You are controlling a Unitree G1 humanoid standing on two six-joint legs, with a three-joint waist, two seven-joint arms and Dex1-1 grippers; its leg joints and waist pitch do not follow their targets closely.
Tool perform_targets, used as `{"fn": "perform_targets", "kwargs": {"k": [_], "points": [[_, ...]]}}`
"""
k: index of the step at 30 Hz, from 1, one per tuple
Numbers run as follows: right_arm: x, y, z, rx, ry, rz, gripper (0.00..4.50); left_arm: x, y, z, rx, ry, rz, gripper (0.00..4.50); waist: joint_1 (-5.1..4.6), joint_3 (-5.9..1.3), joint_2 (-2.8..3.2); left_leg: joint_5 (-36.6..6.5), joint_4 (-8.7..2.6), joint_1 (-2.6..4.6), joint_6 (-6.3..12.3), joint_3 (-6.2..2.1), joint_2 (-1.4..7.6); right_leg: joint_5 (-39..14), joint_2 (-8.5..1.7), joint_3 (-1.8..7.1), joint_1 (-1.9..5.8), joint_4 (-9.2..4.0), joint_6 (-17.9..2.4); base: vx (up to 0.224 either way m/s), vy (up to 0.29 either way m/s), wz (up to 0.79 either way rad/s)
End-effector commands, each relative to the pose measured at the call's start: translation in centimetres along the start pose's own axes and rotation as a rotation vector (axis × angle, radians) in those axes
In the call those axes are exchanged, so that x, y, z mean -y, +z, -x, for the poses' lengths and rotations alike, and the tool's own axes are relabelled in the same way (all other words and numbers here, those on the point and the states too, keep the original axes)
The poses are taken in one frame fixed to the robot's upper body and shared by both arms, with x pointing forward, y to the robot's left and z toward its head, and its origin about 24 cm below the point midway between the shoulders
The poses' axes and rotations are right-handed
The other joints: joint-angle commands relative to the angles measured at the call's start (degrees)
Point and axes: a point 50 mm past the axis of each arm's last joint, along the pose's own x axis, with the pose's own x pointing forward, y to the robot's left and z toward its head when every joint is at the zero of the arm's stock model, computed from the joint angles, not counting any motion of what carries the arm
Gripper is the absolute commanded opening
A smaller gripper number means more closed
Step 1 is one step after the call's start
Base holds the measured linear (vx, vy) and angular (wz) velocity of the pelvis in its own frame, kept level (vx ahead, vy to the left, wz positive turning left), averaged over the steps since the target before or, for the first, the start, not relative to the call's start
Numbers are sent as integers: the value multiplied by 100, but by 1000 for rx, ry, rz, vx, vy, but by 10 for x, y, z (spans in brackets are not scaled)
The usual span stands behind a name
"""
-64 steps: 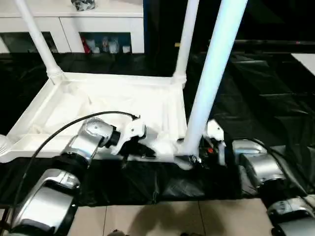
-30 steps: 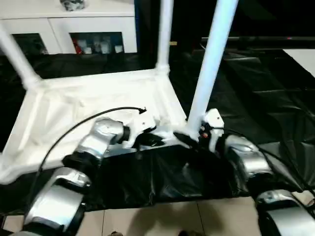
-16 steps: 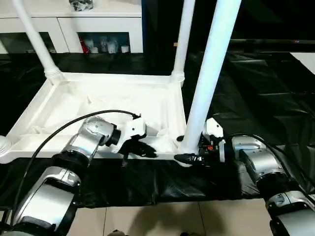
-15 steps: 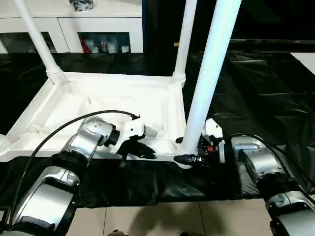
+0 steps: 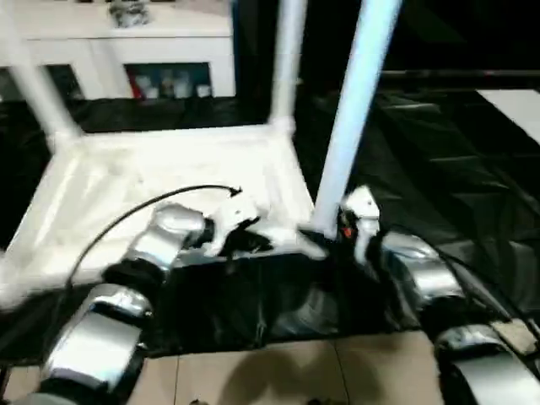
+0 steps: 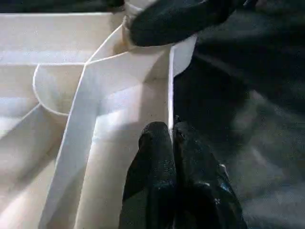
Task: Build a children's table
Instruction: Rotate leg to tighten
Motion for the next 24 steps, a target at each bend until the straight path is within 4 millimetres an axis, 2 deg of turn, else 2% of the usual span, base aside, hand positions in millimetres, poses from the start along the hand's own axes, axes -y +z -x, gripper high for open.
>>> {"fn": "perform_targets", "kwargs": {"k": [1, 3, 4, 7, 8, 10, 12, 16, 20, 21, 22, 24], "points": [[-7, -16, -5, -89, -38, -20, 274, 2, 18, -11, 49, 5, -31, 0, -41, -331, 18, -2447, -429, 57, 121, -38, 28, -3501, -249, 112, 195, -593, -599, 0, 0, 0], [-8, -16, -7, -88, -62, -35, 273, 3, 20, -14, 54, 16, -25, 0, -65, -338, 14, -2357, -442, 16, 191, -29, 35, -3234, -243, 139, 210, -562, -698, 0, 0, 0], [-11, -15, -12, -79, -106, -63, 273, 4, 26, -19, 71, 35, -19, 0, -74, -340, -5, -2338, -445, 16, 190, -26, 47, -3164, -247, 149, 202, -546, -738, 0, 0, 0], [-22, -10, -25, -27, -168, -107, 273, 9, 37, -31, 101, 59, -26, 0, -88, -347, 12, -2259, -445, 15, 197, -10, 51, -2950, -255, 171, 197, -518, -872, 0, 0, 0], [-22, -10, -25, -24, -170, -109, 343, 9, 38, -31, 102, 60, -26, 0, -87, -351, 14, -2244, -446, 6, 200, -12, 50, -2922, -256, 172, 208, -510, -882, 0, 0, 0], [-24, -9, -26, -10, -170, -120, 343, 10, 38, -32, 105, 62, -28, 0, -78, -355, 14, -2197, -447, 0, 240, 2, 48, -2780, -249, 183, 212, -500, -930, 0, 0, 0], [-24, -5, -27, 13, -150, -126, 378, 10, 35, -29, 101, 42, -48, 0, -65, -361, 25, -2116, -455, -12, 282, 13, 49, -2585, -247, 197, 236, -480, -996, 0, 0, 0], [-19, -3, -23, 11, -121, -67, 409, 10, 31, -23, 94, 13, -67, 0, -51, -376, 20, -1959, -456, -22, 321, 25, 60, -2306, -252, 213, 259, -445, -1102, 0, 0, 0], [-14, -1, -15, 15, -29, -25, 409, 10, 24, -14, 83, -35, -88, 0, -25, -415, 25, -1578, -440, -56, 426, 40, 74, -1636, -254, 236, 313, -358, -1339, 0, 0, 0], [-12, -1, -6, 8, 95, 34, 409, 10, 19, -6, 68, -83, -105, 0, -23, -426, 7, -1437, -424, -74, 484, 45, 68, -1396, -241, 232, 336, -325, -1406, 0, 0, 0], [-12, -1, -6, 8, 95, 34, 409, 10, 19, -6, 68, -83, -105, 0, -11, -427, 0, -1372, -417, -86, 529, 46, 66, -1306, -236, 229, 348, -315, -1428, 0, 0, 0], [-12, -1, 2, -3, 200, 77, 409, 9, 16, 0, 55, -119, -121, 0, 41, -449, 16, -1046, -383, -102, 669, 66, 91, -919, -238, 231, 350, -255, -1534, 0, 0, 0]]}}
